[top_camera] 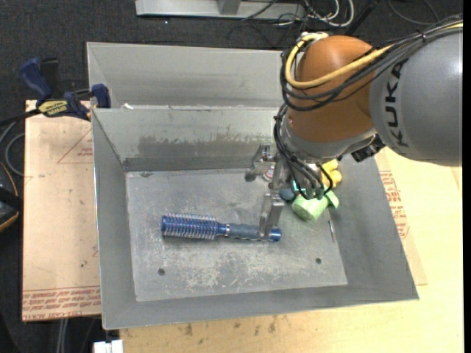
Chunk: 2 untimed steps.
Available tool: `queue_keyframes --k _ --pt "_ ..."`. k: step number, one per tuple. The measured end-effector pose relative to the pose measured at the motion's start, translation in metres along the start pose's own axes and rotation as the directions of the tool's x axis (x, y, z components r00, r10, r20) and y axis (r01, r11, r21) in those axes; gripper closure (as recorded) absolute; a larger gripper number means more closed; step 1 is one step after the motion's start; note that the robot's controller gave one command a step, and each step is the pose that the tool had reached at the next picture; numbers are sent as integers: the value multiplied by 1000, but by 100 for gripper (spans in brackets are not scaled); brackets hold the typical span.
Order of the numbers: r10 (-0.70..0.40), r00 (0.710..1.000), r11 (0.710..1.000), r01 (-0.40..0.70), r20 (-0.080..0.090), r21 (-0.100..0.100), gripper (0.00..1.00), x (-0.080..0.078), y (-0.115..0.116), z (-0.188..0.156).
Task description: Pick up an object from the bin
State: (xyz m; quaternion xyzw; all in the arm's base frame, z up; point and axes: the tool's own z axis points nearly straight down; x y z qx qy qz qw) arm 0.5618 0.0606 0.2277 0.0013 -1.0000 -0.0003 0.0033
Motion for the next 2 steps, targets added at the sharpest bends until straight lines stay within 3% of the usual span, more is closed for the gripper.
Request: queue_keyframes --k 1,2 --pt "-117 993 993 117 -2 0 0 30 -21 122" --pt "-138 990 990 138 17 -1 0 11 -25 156"
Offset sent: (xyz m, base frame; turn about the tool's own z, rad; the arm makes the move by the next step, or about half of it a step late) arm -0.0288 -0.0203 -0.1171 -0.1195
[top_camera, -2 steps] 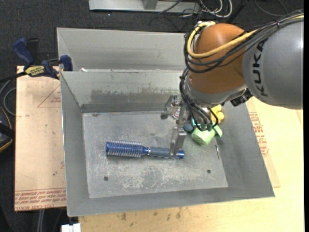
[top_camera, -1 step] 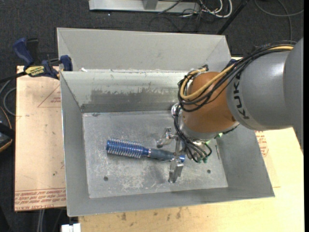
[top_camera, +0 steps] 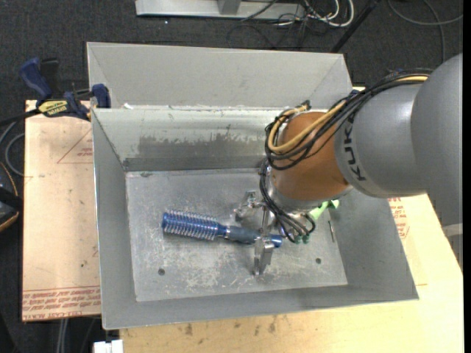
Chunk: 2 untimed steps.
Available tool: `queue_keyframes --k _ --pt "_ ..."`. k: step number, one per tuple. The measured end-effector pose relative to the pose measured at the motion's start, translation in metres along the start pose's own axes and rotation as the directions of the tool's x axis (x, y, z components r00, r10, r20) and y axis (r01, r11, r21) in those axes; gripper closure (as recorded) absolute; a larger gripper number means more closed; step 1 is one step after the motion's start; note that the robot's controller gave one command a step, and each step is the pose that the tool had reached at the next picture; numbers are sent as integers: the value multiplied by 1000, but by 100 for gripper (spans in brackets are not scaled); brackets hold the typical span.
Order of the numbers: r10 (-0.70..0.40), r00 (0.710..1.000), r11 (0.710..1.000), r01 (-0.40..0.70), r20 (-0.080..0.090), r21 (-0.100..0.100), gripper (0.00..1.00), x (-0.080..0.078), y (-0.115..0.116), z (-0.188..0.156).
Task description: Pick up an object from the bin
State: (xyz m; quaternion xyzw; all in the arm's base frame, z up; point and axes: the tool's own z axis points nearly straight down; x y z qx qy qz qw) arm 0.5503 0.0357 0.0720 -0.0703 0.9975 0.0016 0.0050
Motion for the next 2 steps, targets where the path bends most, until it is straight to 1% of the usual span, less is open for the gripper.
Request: queue_keyframes --k 1,2 --pt "3 1000 1000 -3 4 1 100 -2 -1 -3" --pt "16 1000 1000 -16 -1 3 100 -4 -2 -143"
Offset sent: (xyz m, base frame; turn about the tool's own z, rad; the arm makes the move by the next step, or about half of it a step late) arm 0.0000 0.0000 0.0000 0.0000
